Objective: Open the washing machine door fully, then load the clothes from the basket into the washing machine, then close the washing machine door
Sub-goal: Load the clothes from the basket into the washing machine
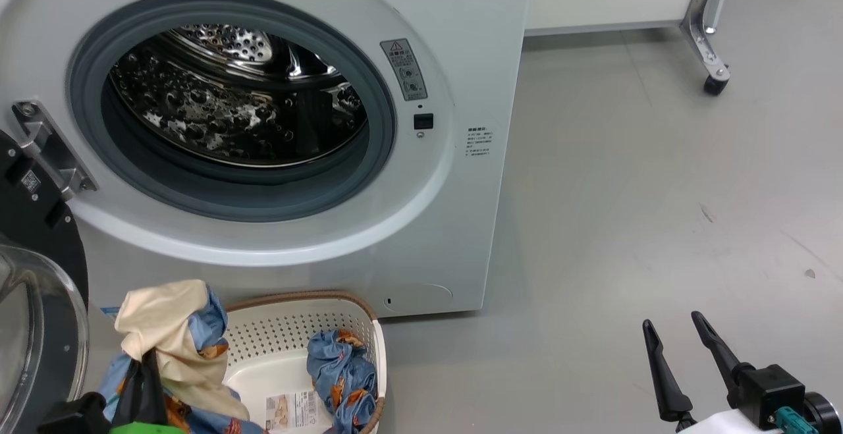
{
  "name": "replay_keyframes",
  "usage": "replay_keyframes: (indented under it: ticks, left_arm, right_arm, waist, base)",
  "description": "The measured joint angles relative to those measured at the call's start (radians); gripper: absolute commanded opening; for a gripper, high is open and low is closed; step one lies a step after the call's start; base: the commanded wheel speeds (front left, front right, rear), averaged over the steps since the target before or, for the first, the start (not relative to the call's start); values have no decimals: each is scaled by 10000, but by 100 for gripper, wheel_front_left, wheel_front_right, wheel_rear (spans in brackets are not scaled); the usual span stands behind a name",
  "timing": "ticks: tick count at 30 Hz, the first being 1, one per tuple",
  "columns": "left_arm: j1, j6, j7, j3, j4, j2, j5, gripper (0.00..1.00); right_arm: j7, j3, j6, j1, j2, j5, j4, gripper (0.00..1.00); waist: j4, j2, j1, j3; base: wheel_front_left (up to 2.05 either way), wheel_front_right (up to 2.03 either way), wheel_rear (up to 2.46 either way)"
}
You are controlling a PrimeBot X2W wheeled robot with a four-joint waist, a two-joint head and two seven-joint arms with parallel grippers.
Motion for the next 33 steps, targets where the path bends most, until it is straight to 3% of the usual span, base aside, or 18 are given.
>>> replay_keyframes:
  ticks: [11, 21, 33]
  left_arm:
    - [1466, 157, 0, -142, -1636, 13, 238, 0]
    - [2256, 276, 0, -336, -2679, 38, 209, 0]
    - [2431, 585, 119, -529, -3377, 56, 192, 0]
  right_arm:
    - [2, 36, 0, 566, -211, 0, -130, 100]
    - [2, 263, 0, 653, -242, 2, -343, 100]
    - [2, 667, 0, 490, 46, 86, -512, 100]
  waist:
    - [-118, 0, 0, -887]
    - [-163, 0, 0, -796]
    - [-677, 0, 0, -370]
  base:
    - [0, 0, 0]
    - [0, 0, 0]
    - [0, 0, 0]
